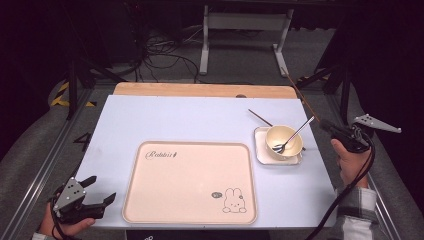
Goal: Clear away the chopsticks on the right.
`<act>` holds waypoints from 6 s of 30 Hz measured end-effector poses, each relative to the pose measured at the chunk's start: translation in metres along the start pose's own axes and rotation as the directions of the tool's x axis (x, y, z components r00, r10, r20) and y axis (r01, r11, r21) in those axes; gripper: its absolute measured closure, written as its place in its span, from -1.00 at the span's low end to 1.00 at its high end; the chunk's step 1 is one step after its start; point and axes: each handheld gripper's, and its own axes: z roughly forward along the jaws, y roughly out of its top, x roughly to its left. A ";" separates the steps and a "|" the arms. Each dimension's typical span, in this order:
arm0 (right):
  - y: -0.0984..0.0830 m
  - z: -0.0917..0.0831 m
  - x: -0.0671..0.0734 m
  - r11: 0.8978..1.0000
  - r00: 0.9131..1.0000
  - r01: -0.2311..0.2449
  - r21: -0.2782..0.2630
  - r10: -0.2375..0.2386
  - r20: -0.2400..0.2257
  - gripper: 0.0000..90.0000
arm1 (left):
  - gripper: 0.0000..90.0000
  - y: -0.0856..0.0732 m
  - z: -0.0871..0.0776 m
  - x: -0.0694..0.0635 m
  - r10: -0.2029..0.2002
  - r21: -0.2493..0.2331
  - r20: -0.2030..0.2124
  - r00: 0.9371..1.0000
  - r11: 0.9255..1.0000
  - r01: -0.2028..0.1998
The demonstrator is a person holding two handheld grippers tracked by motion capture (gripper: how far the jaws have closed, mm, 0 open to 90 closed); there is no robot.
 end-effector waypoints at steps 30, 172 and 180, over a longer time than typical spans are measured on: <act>0.001 -0.003 0.086 0.985 0.964 0.168 0.036 -0.156 -0.215 0.90 | -0.67 0.005 0.006 0.002 0.008 0.000 0.005 1.000 1.000 -0.008; -0.064 0.024 0.015 0.936 0.977 0.166 0.312 -0.199 0.077 0.47 | -0.67 0.017 0.026 0.000 0.081 0.029 0.050 0.995 0.996 -0.083; -0.077 0.040 0.001 0.921 0.982 0.135 0.366 -0.175 0.078 0.41 | -0.67 0.016 0.027 -0.001 0.083 0.034 0.052 0.995 0.996 -0.085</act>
